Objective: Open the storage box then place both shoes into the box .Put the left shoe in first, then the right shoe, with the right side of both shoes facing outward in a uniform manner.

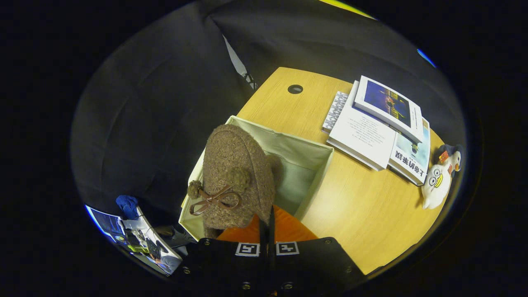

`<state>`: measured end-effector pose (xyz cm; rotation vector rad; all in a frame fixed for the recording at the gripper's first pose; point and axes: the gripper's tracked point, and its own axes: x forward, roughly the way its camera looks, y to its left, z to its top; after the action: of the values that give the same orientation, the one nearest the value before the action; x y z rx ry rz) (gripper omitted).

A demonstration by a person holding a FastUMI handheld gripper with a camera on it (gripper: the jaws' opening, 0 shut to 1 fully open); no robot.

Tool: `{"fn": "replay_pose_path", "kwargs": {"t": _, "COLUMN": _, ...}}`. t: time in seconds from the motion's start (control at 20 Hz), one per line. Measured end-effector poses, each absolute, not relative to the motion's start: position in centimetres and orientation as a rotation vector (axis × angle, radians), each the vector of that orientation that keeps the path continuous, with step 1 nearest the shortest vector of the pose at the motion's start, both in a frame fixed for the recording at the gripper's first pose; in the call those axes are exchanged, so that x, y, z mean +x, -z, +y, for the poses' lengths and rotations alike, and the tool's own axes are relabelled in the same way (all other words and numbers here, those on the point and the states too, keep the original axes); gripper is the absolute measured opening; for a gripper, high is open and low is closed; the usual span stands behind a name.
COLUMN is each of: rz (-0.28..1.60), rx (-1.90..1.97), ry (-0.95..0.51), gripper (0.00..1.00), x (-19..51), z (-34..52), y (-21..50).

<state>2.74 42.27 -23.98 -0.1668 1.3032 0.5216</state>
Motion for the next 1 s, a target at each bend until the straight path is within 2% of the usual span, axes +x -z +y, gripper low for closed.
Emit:
{"fn": "replay_pose_path", "kwargs": {"t": 0.25, "rz": 1.315, "rx": -0.181, "ry": -0.502, "gripper": 0.01, "x": 3.3, "z": 43.3, "y": 25.6}}
{"fn": "replay_pose_path", "kwargs": {"t": 0.35, "rz": 1.316, "rx": -0.171, "ry": -0.542, "gripper": 0.03, "x": 2.9, "z": 44.2, "y": 25.8}}
{"fn": "replay_pose_path", "kwargs": {"t": 0.6, "rz": 1.239, "rx": -0.234, "ry": -0.582, "gripper": 0.99, "x": 3.2, "z": 42.0, "y": 24.4}}
{"fn": "replay_pose_path", "kwargs": {"t": 0.85, "rz": 1.156, "rx": -0.191, "ry": -0.536, "gripper": 0.99, "x": 4.2, "z": 37.5, "y": 21.0}}
{"fn": "replay_pose_path", "kwargs": {"t": 1.0, "rz": 1.039, "rx": -0.125, "ry": -0.492, "gripper": 1.0, "x": 5.5, "z": 34.2, "y": 17.8}}
